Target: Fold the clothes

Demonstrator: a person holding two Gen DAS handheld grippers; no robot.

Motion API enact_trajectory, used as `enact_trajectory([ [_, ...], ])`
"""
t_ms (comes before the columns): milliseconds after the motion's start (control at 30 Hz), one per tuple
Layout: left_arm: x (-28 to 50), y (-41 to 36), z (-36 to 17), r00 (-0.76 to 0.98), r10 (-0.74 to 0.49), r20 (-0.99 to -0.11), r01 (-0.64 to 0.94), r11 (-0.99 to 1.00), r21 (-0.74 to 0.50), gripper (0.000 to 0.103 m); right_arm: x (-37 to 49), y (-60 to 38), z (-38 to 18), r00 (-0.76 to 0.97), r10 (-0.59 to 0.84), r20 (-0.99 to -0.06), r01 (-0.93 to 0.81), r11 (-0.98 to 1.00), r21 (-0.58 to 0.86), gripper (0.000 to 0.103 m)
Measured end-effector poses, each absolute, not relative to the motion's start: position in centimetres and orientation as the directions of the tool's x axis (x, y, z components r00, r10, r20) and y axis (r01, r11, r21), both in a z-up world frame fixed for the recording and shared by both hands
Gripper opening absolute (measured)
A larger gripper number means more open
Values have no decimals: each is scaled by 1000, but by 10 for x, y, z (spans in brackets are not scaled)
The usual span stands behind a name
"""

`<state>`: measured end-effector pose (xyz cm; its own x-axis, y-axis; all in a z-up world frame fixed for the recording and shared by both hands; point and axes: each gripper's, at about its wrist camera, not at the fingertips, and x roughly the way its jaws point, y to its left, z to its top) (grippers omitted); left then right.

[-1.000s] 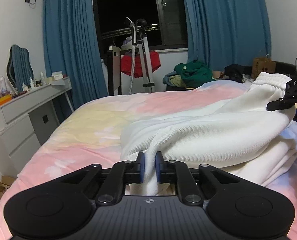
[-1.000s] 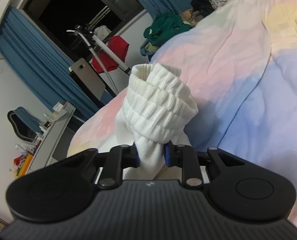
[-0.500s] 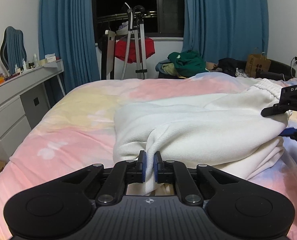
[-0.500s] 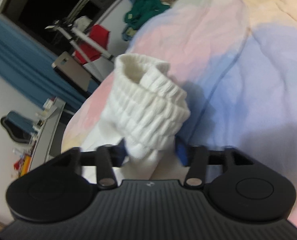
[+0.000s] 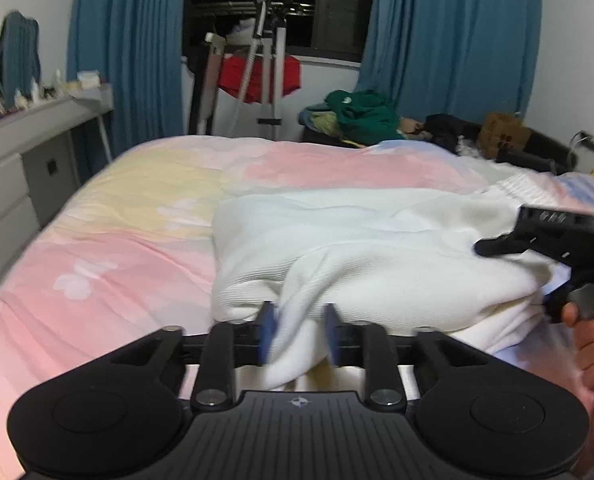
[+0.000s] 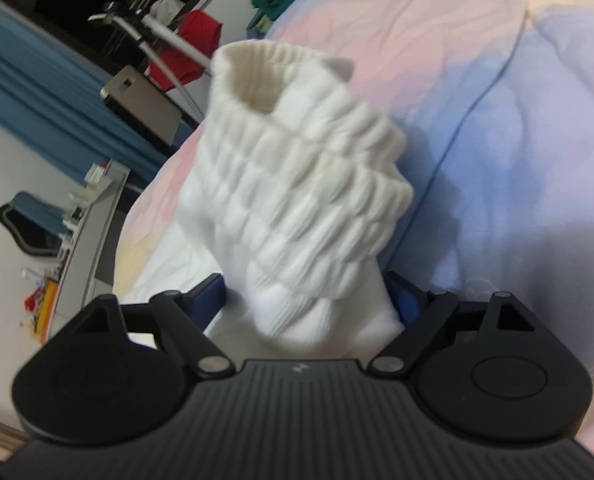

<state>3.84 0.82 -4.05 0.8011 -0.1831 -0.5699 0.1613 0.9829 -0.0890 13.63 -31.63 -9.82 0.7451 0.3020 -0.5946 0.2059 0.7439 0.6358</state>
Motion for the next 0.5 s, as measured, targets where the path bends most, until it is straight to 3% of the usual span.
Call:
enact_trajectory([
  [100,45,12,-29,791,-254,-557,202,967,-154,60,137,-309,-97,739,289,-609,185,781,596,80],
  [167,51,17,-22,788,-290,-544,215,956,-198,78,137,-306,-97,733,272,-623,187,800,570,77],
  [200,55,20,-20,791,-299,-534,212,952,-219,82,136,-305,-95,734,270,-624,186,803,566,74],
  [300,79,37,-24,789,-278,-549,153,953,-262,85,132,-302,-90,736,261,-624,177,816,550,65],
  [433,123,61,-44,725,-278,-630,61,937,-344,86,128,-299,-85,742,248,-623,167,832,530,57],
  [500,137,72,-55,700,-318,-640,32,908,-417,94,126,-299,-83,748,243,-618,166,833,529,54],
])
